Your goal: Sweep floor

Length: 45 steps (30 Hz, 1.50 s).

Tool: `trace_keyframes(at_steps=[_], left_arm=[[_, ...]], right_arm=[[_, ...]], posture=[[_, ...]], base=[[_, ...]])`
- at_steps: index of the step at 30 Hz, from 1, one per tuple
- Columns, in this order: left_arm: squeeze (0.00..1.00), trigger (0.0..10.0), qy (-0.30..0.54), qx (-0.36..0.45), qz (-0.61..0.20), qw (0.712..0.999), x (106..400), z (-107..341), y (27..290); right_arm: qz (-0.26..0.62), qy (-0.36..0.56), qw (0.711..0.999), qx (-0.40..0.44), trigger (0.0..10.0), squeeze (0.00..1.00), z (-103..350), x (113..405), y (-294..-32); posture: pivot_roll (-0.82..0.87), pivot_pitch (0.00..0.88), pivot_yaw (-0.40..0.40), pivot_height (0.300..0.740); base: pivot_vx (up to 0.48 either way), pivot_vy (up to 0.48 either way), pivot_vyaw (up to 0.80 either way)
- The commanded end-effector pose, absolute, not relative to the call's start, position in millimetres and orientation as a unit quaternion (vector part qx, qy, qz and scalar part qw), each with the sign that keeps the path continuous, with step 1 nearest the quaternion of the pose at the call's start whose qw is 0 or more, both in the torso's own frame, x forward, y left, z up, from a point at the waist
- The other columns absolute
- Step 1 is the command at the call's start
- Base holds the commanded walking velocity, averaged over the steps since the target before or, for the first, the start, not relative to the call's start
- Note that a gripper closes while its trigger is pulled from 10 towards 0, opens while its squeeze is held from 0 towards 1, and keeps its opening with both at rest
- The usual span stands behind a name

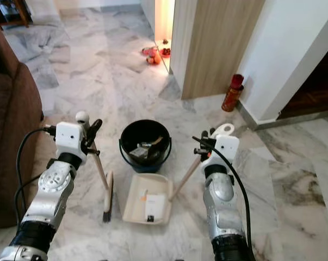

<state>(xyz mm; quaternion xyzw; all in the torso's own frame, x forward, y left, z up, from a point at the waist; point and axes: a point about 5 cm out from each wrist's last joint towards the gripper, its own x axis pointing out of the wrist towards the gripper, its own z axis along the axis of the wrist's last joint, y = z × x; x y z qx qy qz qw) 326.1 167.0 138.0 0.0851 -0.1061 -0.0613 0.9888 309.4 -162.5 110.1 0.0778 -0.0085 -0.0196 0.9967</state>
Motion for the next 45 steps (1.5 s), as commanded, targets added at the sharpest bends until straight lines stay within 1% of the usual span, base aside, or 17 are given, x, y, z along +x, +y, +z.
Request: trace_keyframes(at_steps=[1, 9, 13, 18, 19, 20, 26, 29, 34, 40, 45], left_arm=[[0.00, 10.0, -0.123, 0.089, -0.062, 0.987, 327, 144, 167], [0.00, 10.0, -0.122, 0.088, -0.061, 0.987, 326, 144, 167], [0.00, 10.0, -0.122, 0.087, -0.062, 0.987, 326, 143, 167], [0.00, 10.0, -0.122, 0.087, -0.062, 0.987, 326, 143, 166], [0.00, 10.0, -0.122, 0.087, -0.062, 0.987, 326, 143, 166], [0.00, 10.0, -0.122, 0.087, -0.062, 0.987, 327, 143, 166], [0.00, 10.0, -0.122, 0.088, -0.063, 0.987, 327, 143, 167], [0.00, 10.0, -0.122, 0.088, -0.062, 0.987, 327, 143, 167], [0.00, 10.0, -0.122, 0.088, -0.061, 0.987, 327, 143, 167], [0.00, 10.0, -0.121, 0.091, -0.062, 0.987, 327, 143, 167], [0.00, 10.0, -0.119, 0.099, -0.066, 0.986, 326, 141, 167]], right_arm=[[-0.012, -0.022, 0.997, 0.077, 10.0, 0.00, 124, 308, -164], [0.069, 0.021, 0.996, 0.046, 10.0, 0.00, 140, 289, -156], [0.088, 0.023, 0.994, 0.058, 10.0, 0.00, 149, 283, -153], [0.111, -0.016, 0.989, 0.099, 10.0, 0.00, 189, 277, -146], [0.111, -0.016, 0.989, 0.099, 10.0, 0.00, 189, 277, -146], [0.113, -0.035, 0.988, 0.095, 10.0, 0.00, 201, 278, -145], [0.121, -0.080, 0.984, 0.099, 10.0, 0.00, 237, 279, -141], [0.123, -0.093, 0.983, 0.101, 10.0, 0.00, 246, 279, -141], [0.105, -0.130, 0.980, 0.109, 10.0, 0.00, 268, 281, -147], [0.117, -0.135, 0.979, 0.097, 10.0, 0.00, 278, 281, -146], [0.116, -0.118, 0.983, 0.081, 10.0, 0.00, 272, 282, -148]], posture=[[-0.05, 0.137, -0.031, 0.740], [-0.05, 0.137, -0.034, 0.740], [-0.06, 0.136, -0.035, 0.740], [-0.05, 0.128, -0.034, 0.740], [-0.05, 0.128, -0.034, 0.740], [-0.06, 0.126, -0.033, 0.740], [-0.06, 0.125, -0.032, 0.740], [-0.06, 0.125, -0.032, 0.740], [-0.06, 0.126, -0.031, 0.740], [-0.06, 0.130, -0.031, 0.740], [-0.06, 0.130, -0.031, 0.740]], base=[[0.000, 0.000, 0.00], [0.000, 0.000, 0.00], [0.000, 0.000, 0.00], [0.000, 0.000, 0.00], [0.000, 0.000, 0.00], [0.000, 0.000, 0.00], [0.000, 0.000, 0.00], [0.000, 0.000, 0.00], [0.000, 0.000, 0.00], [0.000, 0.000, 0.00], [0.000, 0.000, 0.00]])
